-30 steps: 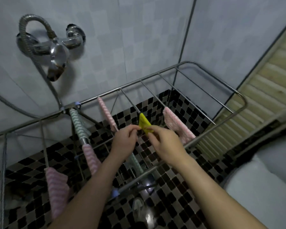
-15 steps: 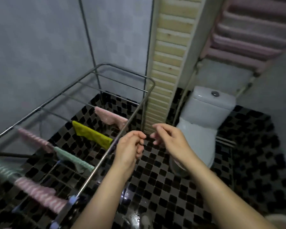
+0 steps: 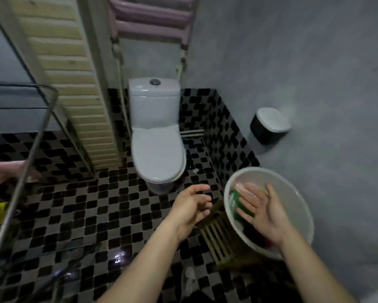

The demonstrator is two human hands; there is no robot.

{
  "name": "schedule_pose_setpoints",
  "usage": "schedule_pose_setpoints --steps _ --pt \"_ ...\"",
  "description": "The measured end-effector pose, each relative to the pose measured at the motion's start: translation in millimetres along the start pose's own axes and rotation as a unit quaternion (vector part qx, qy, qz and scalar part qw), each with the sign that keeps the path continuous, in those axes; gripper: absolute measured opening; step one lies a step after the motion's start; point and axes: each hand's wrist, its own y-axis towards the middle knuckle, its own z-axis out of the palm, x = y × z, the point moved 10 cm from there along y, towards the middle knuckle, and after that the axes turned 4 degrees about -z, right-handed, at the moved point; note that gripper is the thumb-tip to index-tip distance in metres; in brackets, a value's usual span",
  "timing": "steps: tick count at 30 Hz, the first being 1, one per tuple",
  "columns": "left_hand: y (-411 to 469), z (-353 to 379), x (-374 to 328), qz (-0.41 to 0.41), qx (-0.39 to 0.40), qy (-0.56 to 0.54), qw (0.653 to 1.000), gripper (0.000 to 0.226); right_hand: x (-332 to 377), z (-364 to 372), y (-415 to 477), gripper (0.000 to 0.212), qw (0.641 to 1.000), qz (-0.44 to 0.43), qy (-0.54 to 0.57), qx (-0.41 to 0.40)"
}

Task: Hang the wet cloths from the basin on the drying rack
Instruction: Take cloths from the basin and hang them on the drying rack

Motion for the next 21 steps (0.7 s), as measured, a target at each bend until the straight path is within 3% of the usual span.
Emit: schedule_pose_setpoints --steps 3,10,13,16,17,20,21 --pt "29 40 34 -0.045 0.024 0.043 0.998 0.027 -3 -74 11 0.068 0.996 0.017 0.068 -0.063" --pt "114 77 100 -0.064 -0.024 0.208 0.976 0.029 -20 -164 55 0.080 0.991 0.075 0.044 -0.104" --pt "142 90 131 -0.093 -0.023 0.255 0.962 0.042 -28 -189 79 0.072 0.990 0.095 0.036 -0.102" --pt "169 105 148 -0.104 -0.032 0.293 0.950 0.050 -47 -211 103 0.050 0.985 0.127 0.000 -0.113" --pt "172 104 147 -0.104 -0.035 0.303 0.947 0.049 -45 -206 103 0.044 0.986 0.120 -0.039 -0.107" --pt "198 109 153 -0.108 -0.075 0.378 0.917 0.027 -57 -230 127 0.053 0.984 0.091 -0.101 -0.119" --pt "202 107 149 -0.105 -0.087 0.409 0.902 0.023 -53 -227 126 0.038 0.977 0.068 -0.153 -0.129"
